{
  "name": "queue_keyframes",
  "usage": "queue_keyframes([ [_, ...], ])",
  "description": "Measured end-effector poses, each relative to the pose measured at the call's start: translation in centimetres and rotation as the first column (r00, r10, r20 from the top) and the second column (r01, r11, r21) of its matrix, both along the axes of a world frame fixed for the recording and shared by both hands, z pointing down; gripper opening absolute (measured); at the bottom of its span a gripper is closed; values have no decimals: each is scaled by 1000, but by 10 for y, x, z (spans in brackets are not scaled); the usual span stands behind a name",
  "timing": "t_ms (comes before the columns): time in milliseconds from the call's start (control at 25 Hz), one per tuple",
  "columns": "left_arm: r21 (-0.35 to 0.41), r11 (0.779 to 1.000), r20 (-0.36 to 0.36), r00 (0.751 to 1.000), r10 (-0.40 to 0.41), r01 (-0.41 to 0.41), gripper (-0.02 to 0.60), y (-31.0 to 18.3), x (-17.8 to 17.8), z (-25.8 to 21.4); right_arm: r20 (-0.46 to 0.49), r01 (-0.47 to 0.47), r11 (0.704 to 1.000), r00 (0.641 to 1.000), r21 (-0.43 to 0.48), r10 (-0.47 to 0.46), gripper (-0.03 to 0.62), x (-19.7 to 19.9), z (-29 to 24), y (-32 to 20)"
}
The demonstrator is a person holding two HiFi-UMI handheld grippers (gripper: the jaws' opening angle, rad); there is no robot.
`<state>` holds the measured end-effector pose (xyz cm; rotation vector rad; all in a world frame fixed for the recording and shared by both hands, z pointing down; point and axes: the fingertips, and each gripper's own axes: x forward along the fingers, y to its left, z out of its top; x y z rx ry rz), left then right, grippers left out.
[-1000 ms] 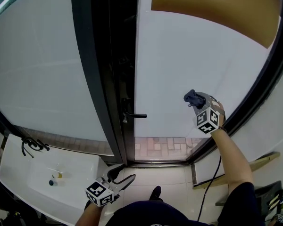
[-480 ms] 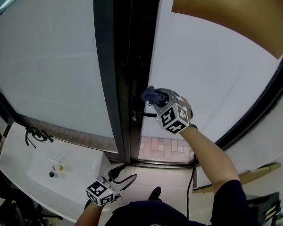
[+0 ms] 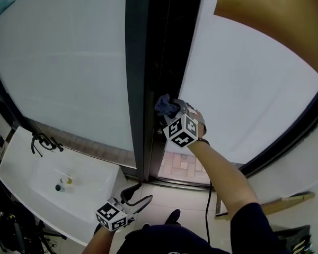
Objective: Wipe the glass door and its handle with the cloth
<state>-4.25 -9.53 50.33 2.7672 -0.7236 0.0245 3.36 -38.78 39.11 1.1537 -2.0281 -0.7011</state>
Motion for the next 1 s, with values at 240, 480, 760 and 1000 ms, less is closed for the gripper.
queue_keyframes([
  [240,-5,1000,-7,1000,-8,8,245,-4,-4,4,146,14,966,989,-257,24,127,0,47,5],
  [480,-2,1000,-9,1000,11,-11,244,-5,4,5,291,55,900,953,-433,82,126,2,58,6],
  [760,-4,1000,-3,1000,27,-27,244,-5,12,5,253,53,866,964,-498,87,124,25,65,14],
  [1000,0,999,2,999,36,-36,244,-3,16,3,249,33,846,961,-531,119,124,58,70,22],
])
